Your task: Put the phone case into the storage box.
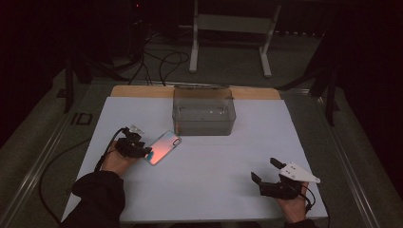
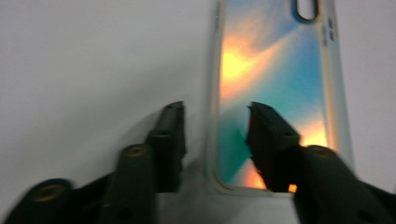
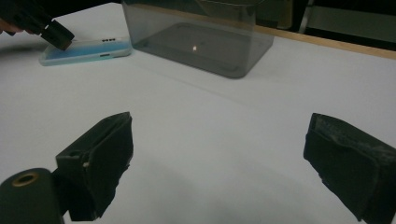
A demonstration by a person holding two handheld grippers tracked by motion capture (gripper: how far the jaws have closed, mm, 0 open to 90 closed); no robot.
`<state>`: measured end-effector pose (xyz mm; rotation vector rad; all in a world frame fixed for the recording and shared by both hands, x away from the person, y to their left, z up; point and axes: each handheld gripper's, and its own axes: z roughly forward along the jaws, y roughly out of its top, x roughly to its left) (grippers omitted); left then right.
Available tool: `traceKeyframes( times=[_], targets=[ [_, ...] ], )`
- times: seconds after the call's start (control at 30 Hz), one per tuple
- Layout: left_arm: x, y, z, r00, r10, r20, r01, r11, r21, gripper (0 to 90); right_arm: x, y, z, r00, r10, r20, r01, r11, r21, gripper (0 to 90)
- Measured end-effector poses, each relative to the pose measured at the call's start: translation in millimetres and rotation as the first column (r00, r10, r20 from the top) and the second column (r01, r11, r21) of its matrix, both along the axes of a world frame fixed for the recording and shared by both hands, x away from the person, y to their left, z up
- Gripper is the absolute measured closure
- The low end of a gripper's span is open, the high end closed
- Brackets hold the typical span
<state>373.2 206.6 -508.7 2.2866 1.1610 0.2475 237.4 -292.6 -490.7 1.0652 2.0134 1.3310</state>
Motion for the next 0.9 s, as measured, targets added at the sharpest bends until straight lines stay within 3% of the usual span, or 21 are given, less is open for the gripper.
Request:
traceKeyframes(
  times=[0.1, 0.27, 0.47, 0.9],
  targets=[
    [0.2, 0.0, 0.8, 1.0000, 0.002, -0.002, -0.002, 1.0000, 0.008, 78.7, -0.1, 0.2, 0.1, 1.0000, 0.000, 0.000, 0.000, 1.0000, 0.002, 8.5],
    [-0.1, 1.5, 2.0, 1.0000, 0.003, 0.007, -0.003, 0.9991, 0.043, 86.9, -0.2, 0.4, 0.2, 1.0000, 0.002, 0.001, -0.002, 1.0000, 0.004, 8.5],
    [-3.0, -1.7, 2.1, 0.9989, -0.019, 0.044, 0.015, 0.9965, 0.082, 89.0, -0.5, 0.7, 0.5, 1.0000, 0.002, -0.001, -0.002, 1.0000, 0.002, 8.5],
    [-13.4, 3.6, 9.1, 0.9956, -0.020, 0.091, 0.012, 0.9957, 0.091, 89.4, 0.2, -0.3, 0.1, 1.0000, 0.001, -0.004, -0.001, 1.0000, 0.001, 8.5]
  ],
)
